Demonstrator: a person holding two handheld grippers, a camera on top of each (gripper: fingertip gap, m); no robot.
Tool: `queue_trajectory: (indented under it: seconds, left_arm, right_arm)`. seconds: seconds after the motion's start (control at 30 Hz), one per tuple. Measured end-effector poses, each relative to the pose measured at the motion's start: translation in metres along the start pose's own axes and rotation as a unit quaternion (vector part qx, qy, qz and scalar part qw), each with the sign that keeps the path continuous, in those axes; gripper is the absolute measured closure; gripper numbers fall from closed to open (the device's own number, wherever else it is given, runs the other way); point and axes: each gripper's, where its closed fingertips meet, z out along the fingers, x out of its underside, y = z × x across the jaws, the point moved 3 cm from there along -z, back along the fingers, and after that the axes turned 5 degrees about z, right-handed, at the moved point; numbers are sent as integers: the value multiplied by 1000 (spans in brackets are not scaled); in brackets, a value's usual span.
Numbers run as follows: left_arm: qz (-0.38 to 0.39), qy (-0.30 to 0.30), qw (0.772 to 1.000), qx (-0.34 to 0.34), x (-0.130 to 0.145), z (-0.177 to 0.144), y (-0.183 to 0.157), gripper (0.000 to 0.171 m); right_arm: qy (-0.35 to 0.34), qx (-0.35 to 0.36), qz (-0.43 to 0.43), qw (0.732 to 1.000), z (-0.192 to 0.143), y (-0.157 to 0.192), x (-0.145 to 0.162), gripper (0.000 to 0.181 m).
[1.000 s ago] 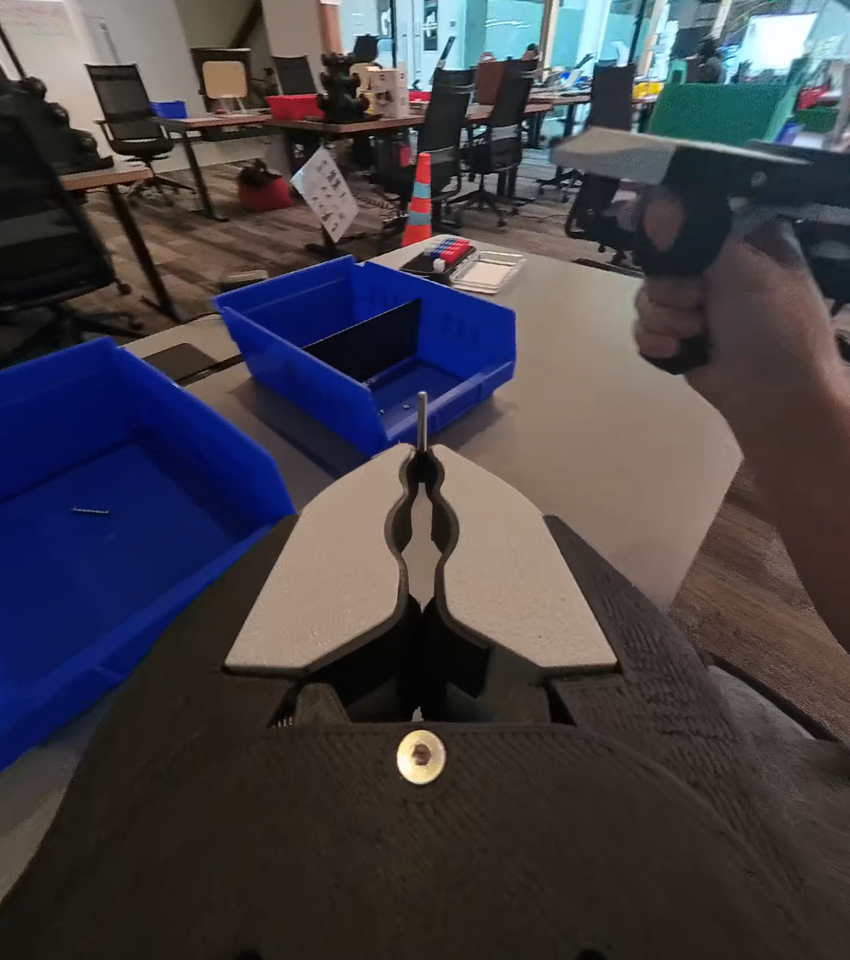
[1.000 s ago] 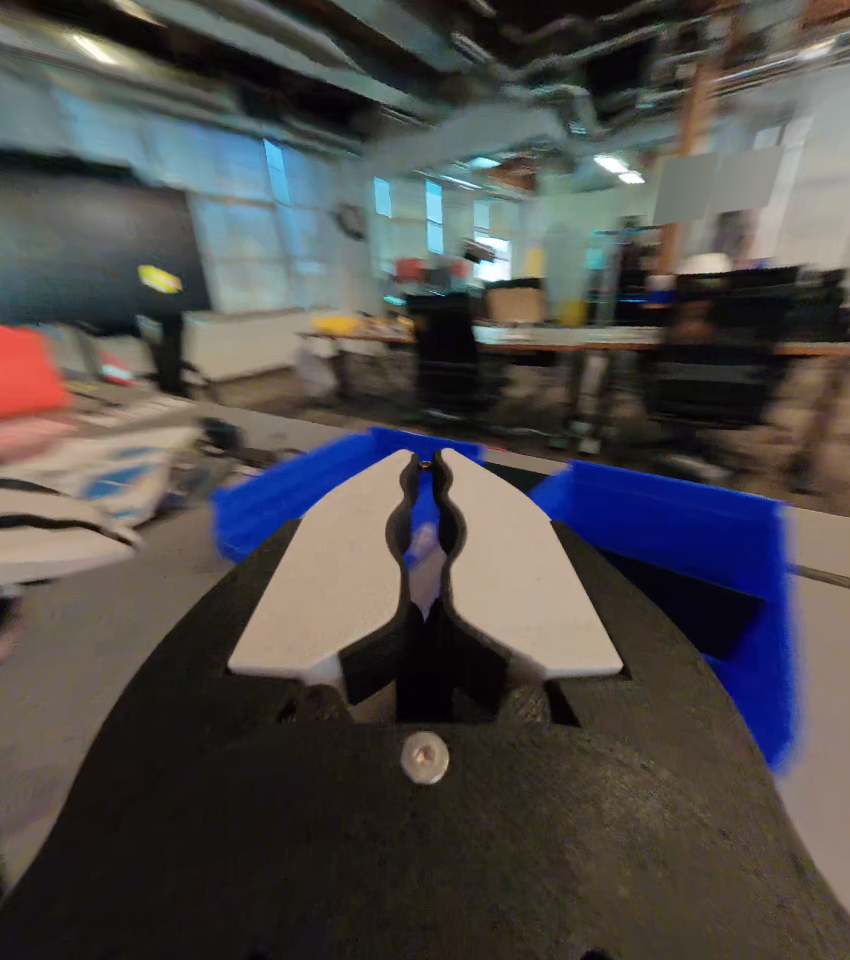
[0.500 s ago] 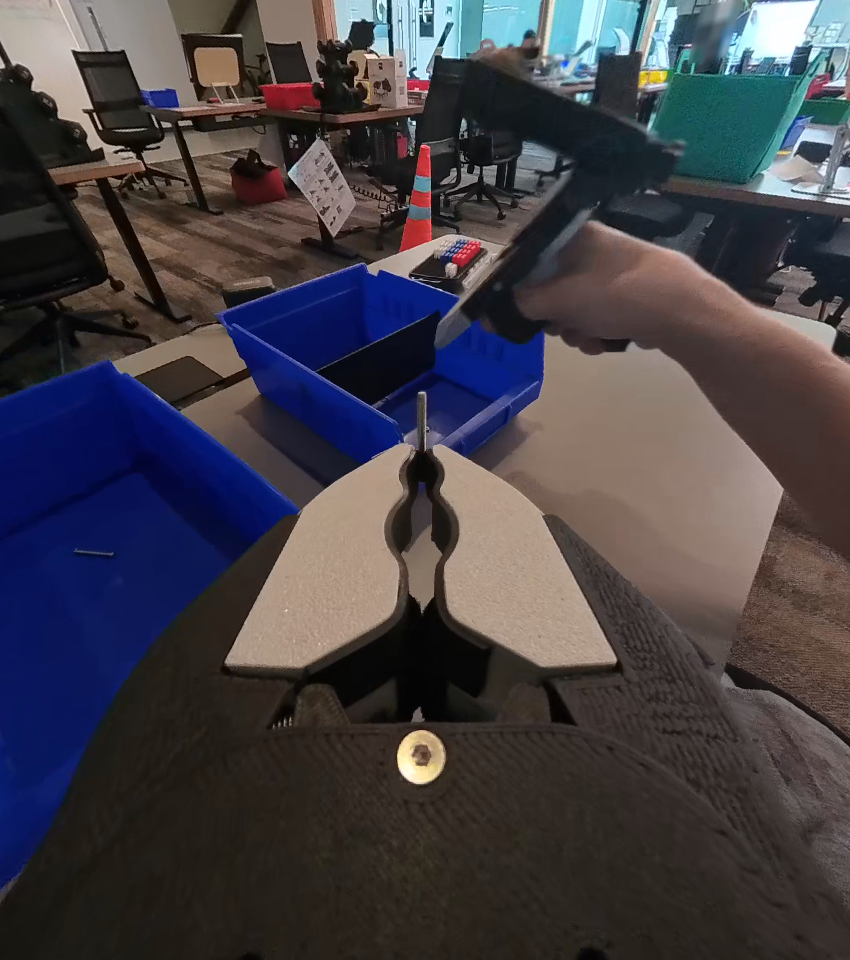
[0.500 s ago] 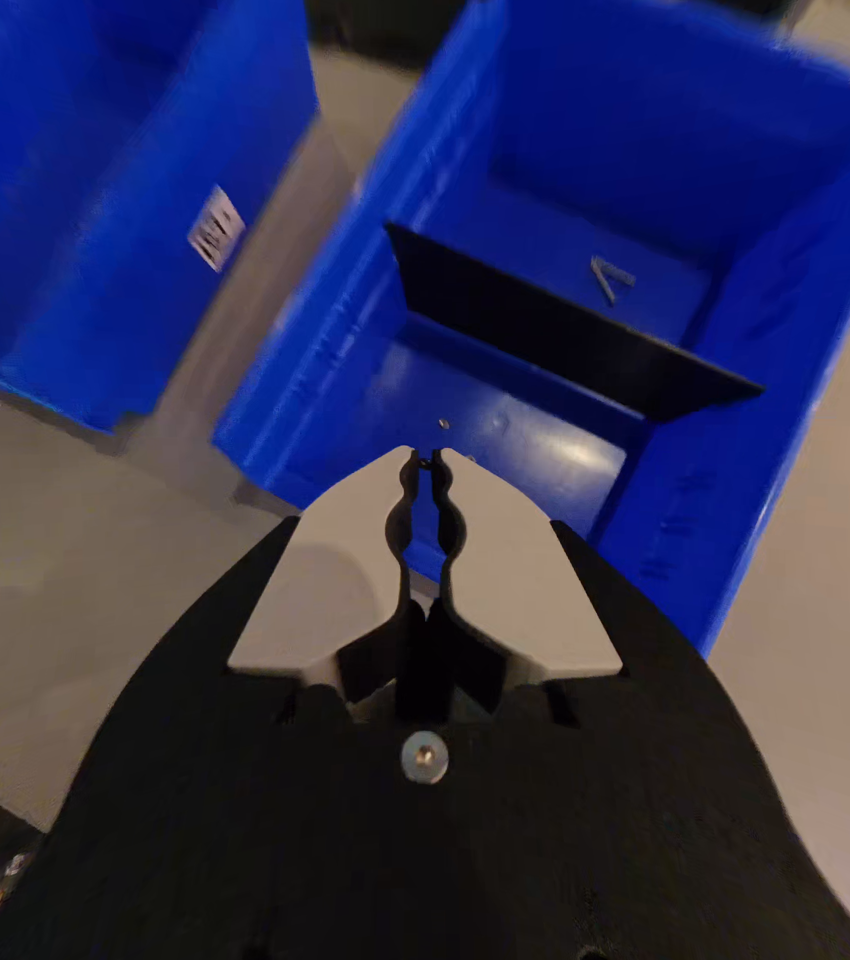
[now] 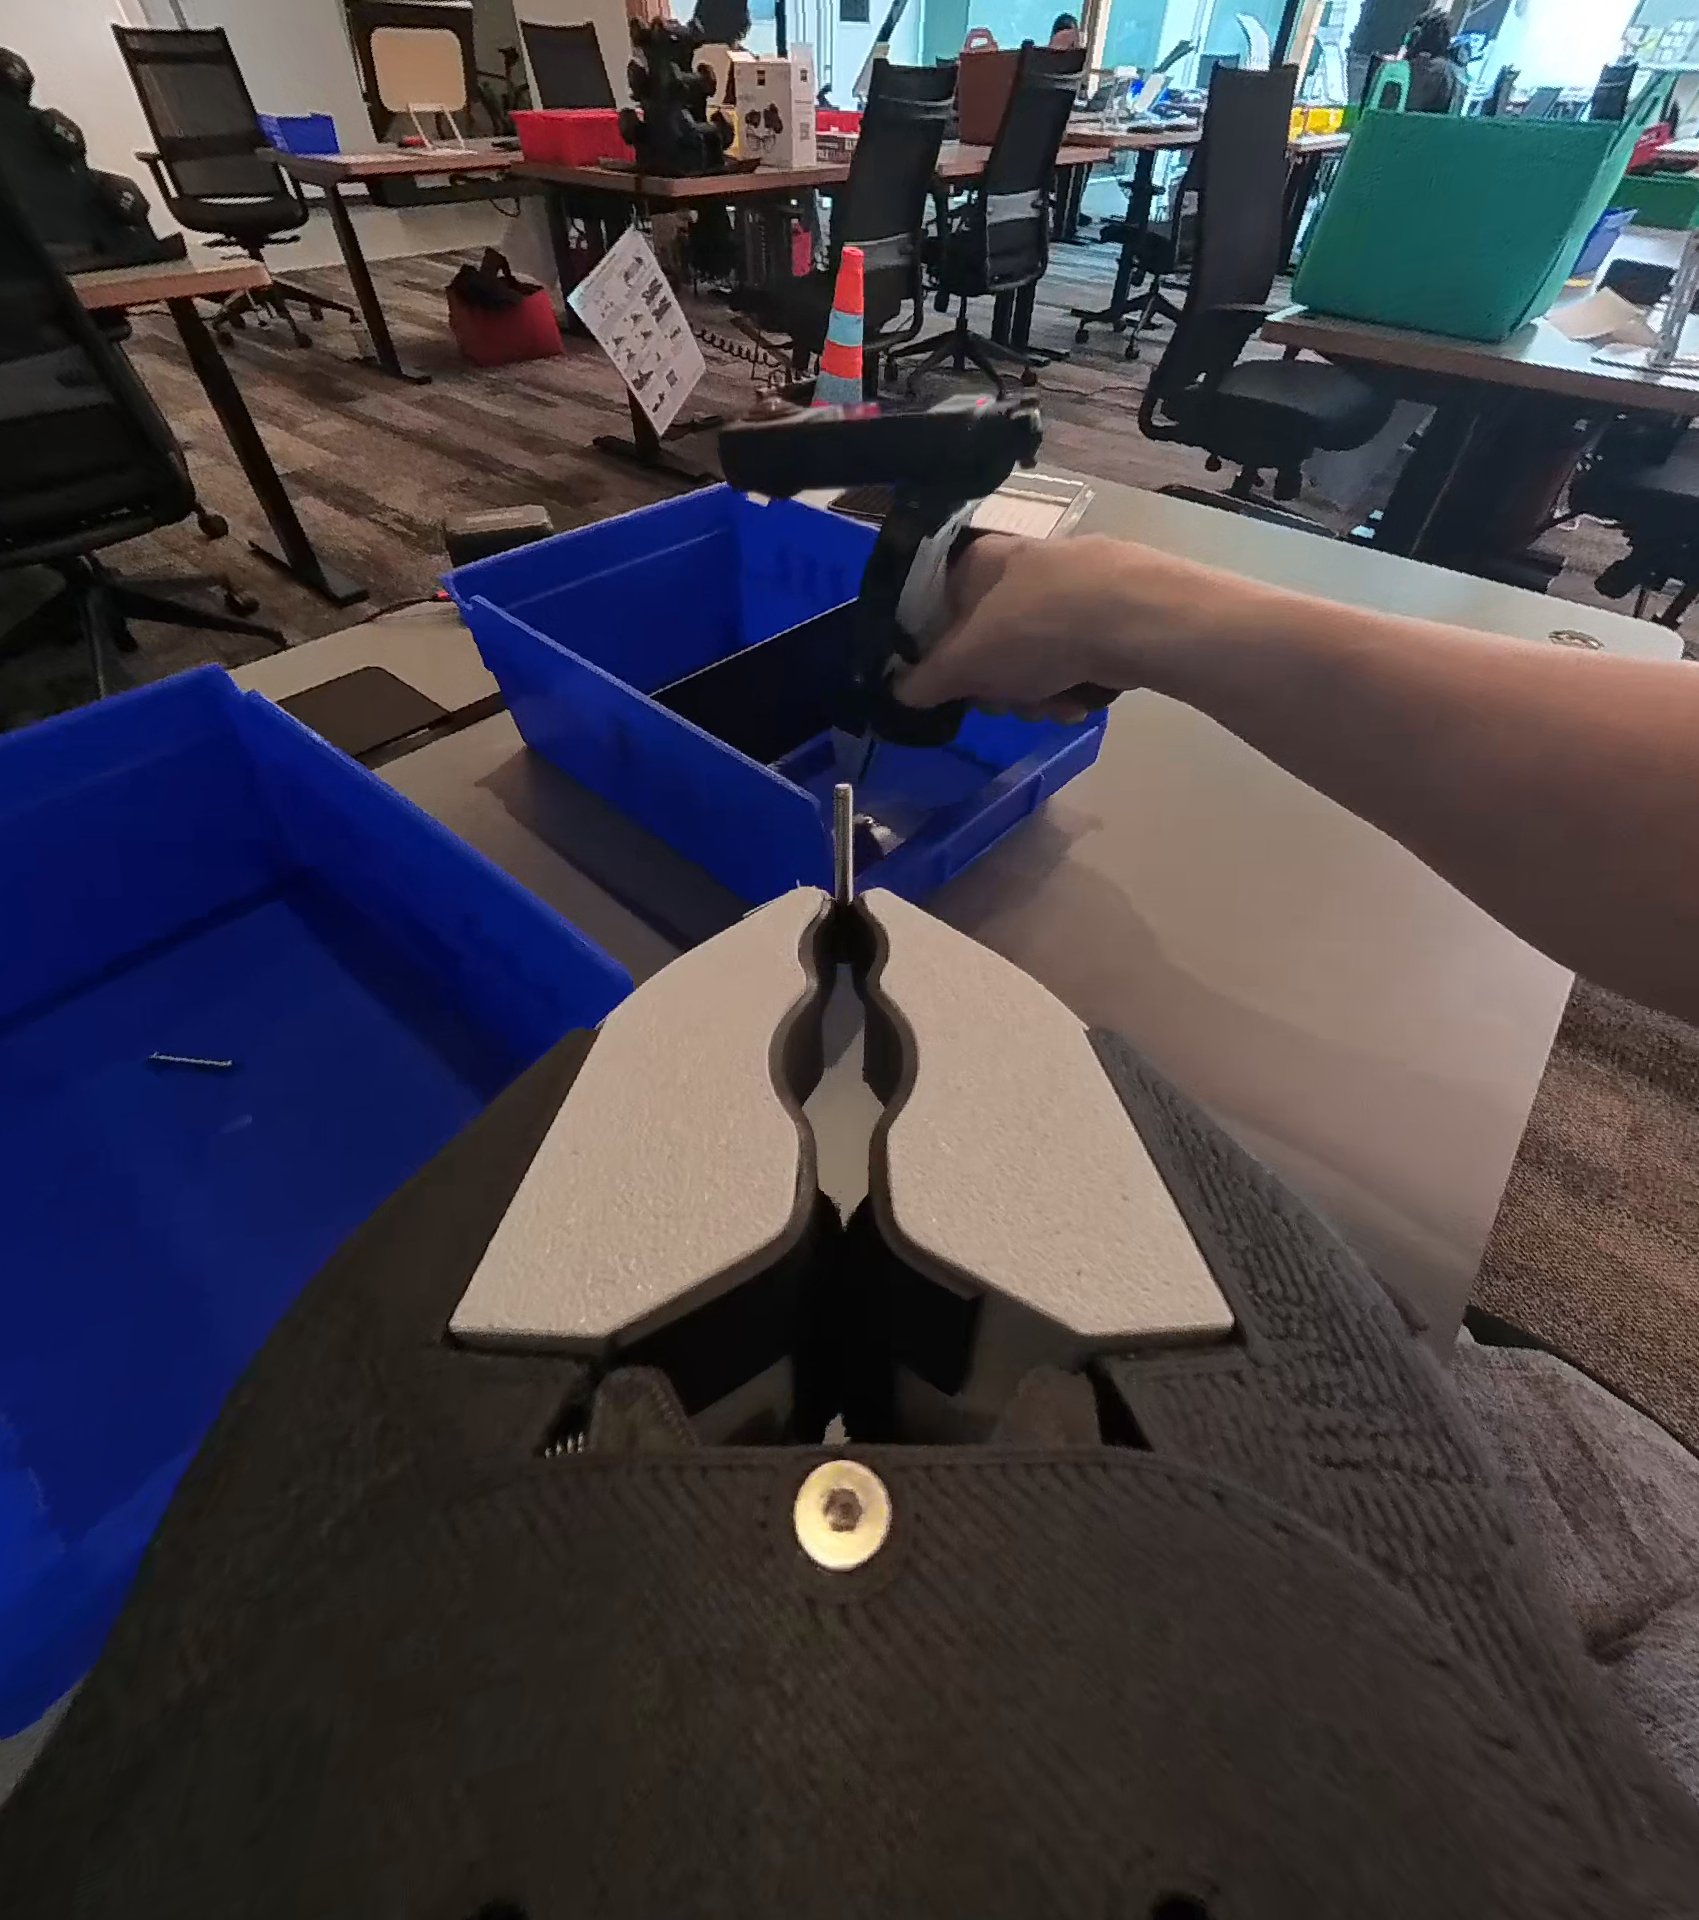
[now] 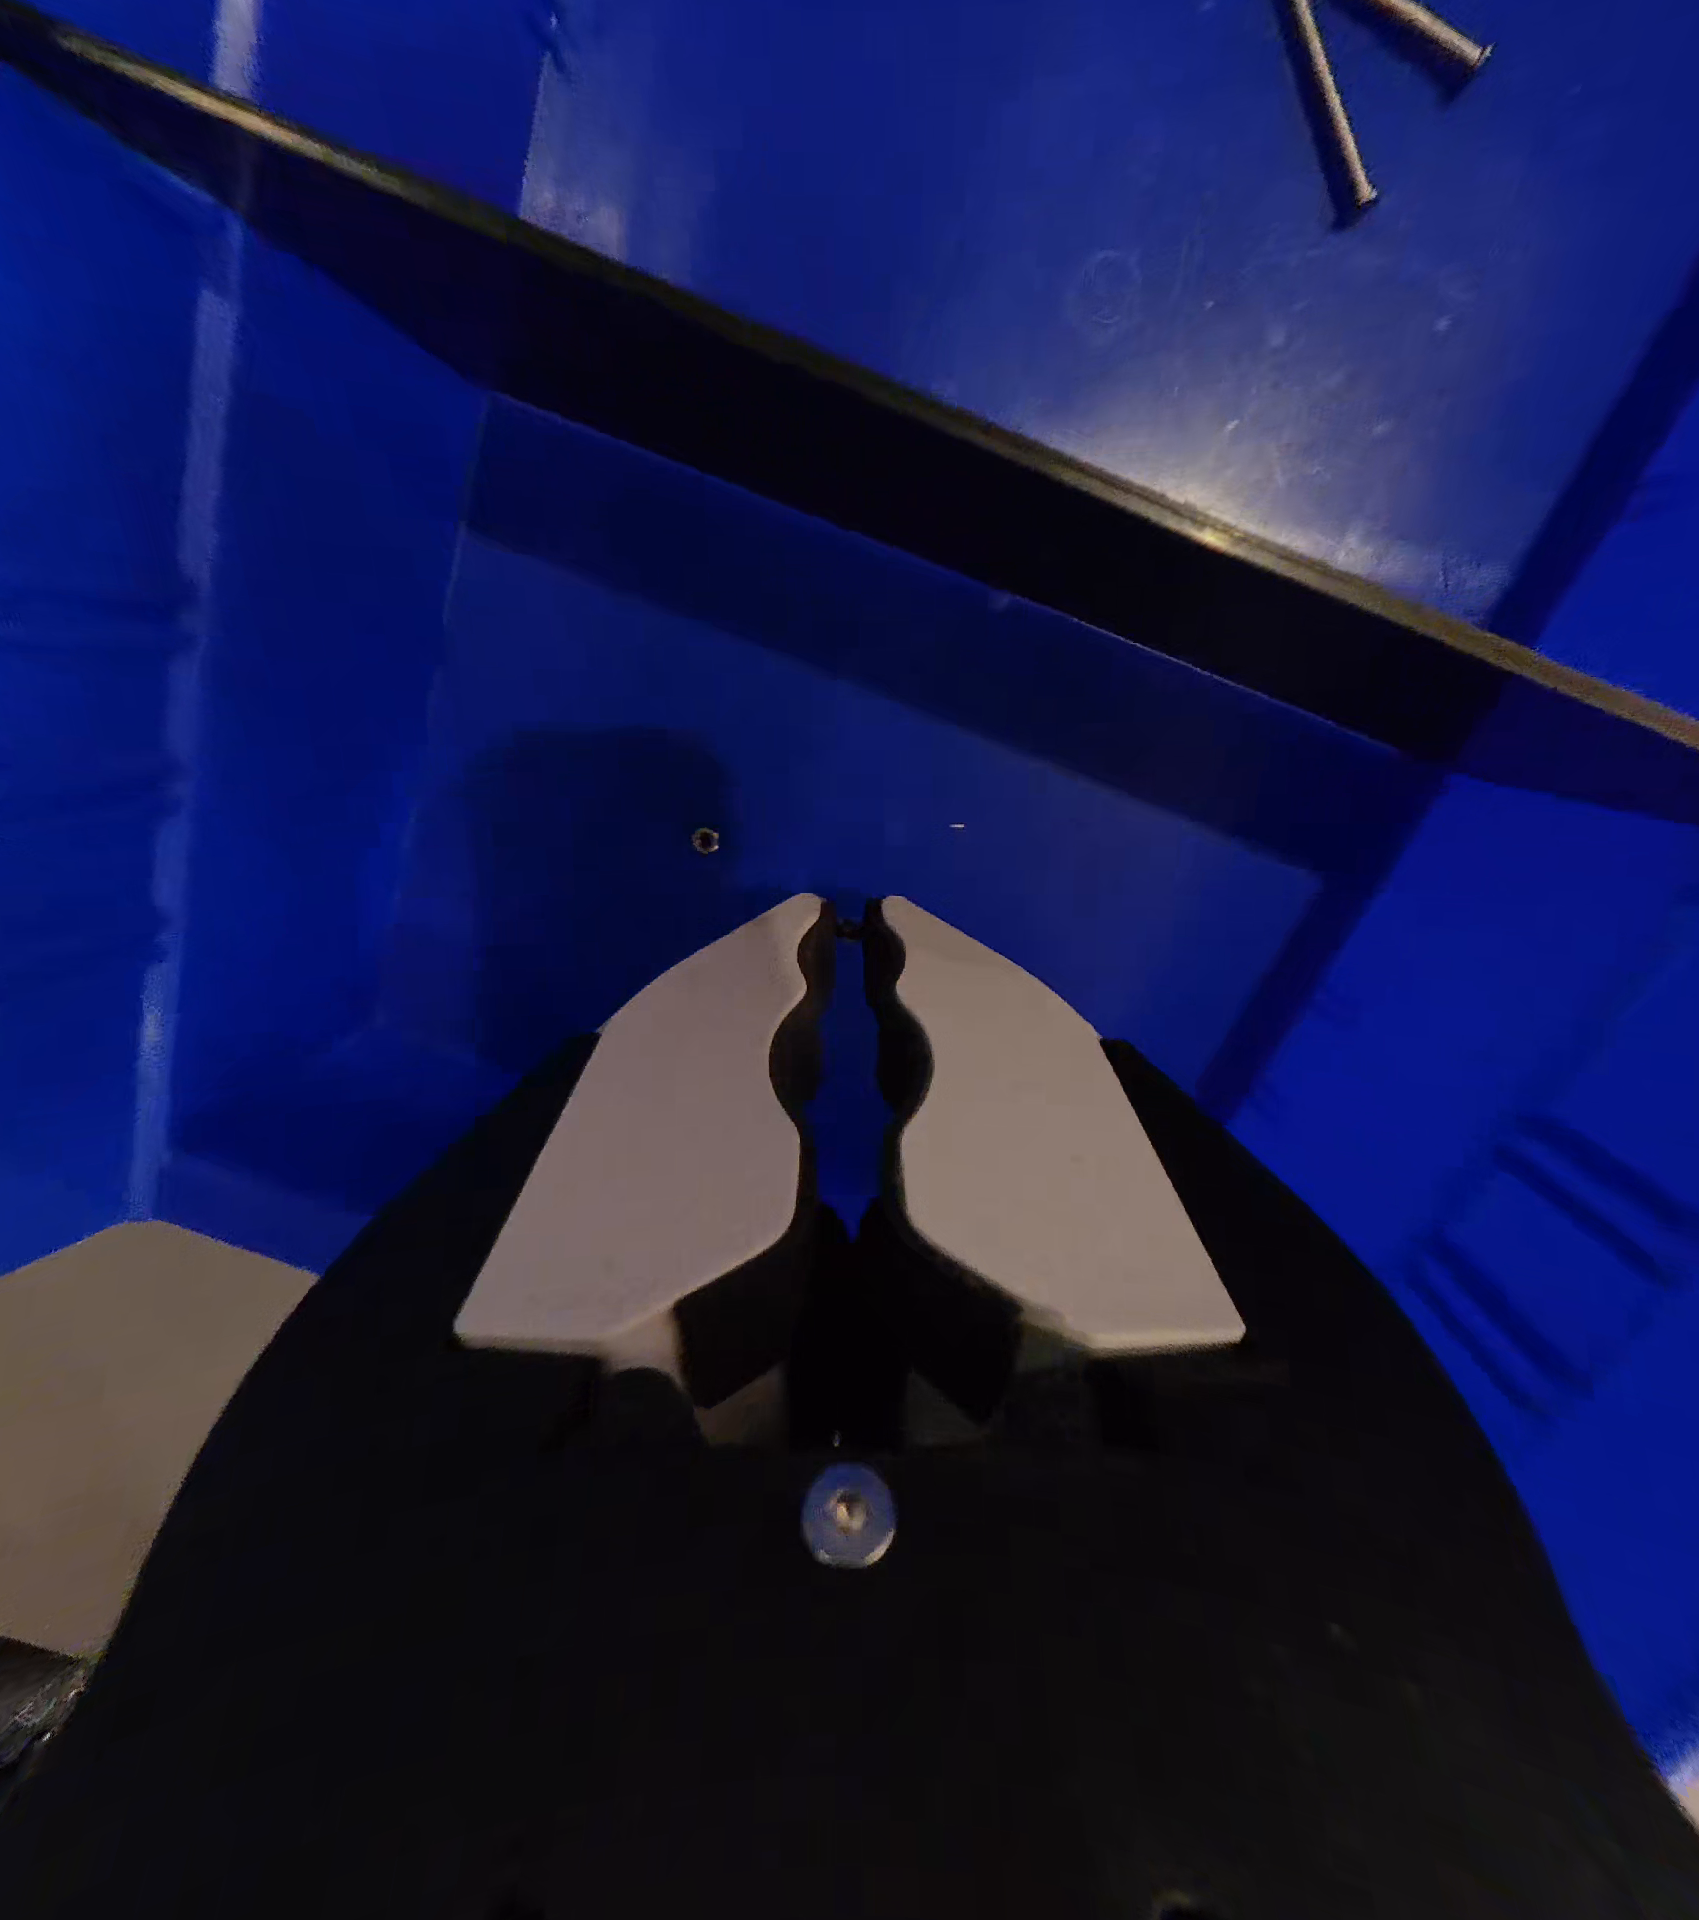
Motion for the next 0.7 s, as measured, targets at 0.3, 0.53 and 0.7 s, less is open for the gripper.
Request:
queue_trajectory:
  seconds: [0.3, 0.53, 0.7]
  left_arm:
    - [4, -2, 1000, 1, -1, -2, -2, 169]
    - [7, -4, 1000, 2, -3, -3, -4, 169]
    - [7, -4, 1000, 3, -3, -3, -5, 169]
  right_arm:
    - [21, -13, 4, 1000, 9, -1, 6, 175]
    - [36, -13, 17, 999, 11, -2, 12, 158]
    - [29, -12, 21, 999, 6, -2, 10, 158]
